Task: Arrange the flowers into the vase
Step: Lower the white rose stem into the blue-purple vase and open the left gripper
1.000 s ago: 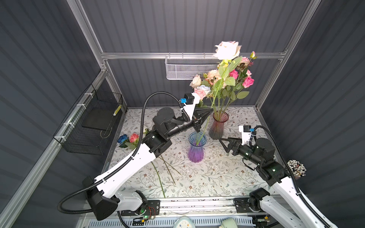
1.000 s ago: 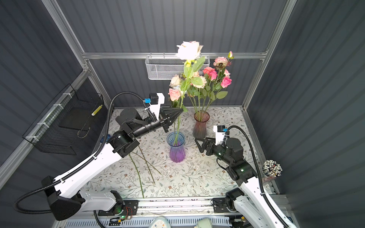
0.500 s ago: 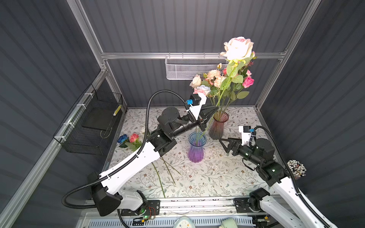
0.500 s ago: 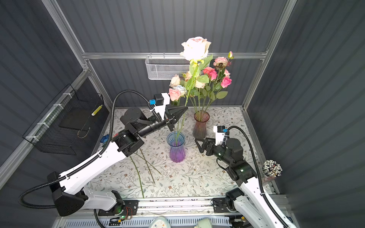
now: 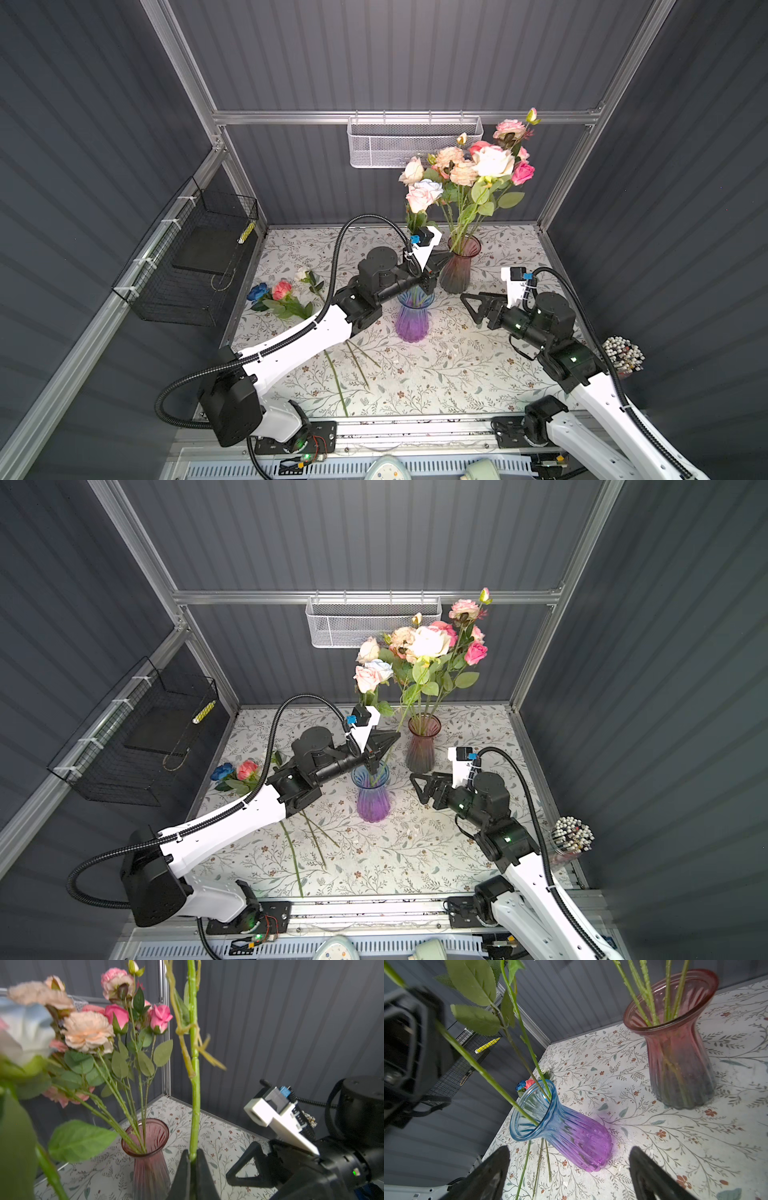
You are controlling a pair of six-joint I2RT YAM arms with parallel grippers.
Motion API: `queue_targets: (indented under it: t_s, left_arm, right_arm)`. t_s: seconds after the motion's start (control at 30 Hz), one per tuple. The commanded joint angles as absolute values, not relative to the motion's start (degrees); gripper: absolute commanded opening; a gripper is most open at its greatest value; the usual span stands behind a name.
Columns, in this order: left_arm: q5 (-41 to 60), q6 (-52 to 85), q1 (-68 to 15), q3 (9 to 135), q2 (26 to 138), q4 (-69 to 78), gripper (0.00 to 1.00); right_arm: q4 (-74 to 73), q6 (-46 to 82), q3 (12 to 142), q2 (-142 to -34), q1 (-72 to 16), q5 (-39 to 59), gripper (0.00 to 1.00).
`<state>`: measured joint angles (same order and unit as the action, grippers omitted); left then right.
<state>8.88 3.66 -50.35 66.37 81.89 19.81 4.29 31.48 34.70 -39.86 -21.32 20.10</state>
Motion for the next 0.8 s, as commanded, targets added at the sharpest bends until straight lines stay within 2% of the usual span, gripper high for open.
queue_targets:
  t_s: [0.0,0.27,0.37,0.5,0.57,0.77]
  left_arm:
    - [6.6,6.1,-50.8,63.5,79.7,23.8,0.0]
    - [4.6,6.6,-50.8,59.4,77.8,22.8,0.0]
    - [4.3,6.7,-50.8,58.8,77.1,22.0,0.09]
    - [3.7,6.9,-50.8,58.1,76.1,20.8,0.12]
    - [3.6,6.7,-50.8,58.0,75.9,20.2,0.17]
    - [2.8,6.9,-50.8,56.7,75.0,18.5,0.18]
  right_arm:
    - [2.8,31.2,33.9,-40.2,-21.3,20.0,0.91]
    - [1.2,32.3,33.7,-41.9,-21.3,21.0,0.91]
    - [1.3,32.3,33.8,-41.9,-21.3,21.0,0.91]
    - [1.2,32.4,33.9,-42.1,-21.3,21.1,0.91]
    - [1.0,32.5,33.9,-42.6,-21.3,21.3,0.91]
    - [0.7,32.5,34.6,-43.3,-21.3,21.9,0.91]
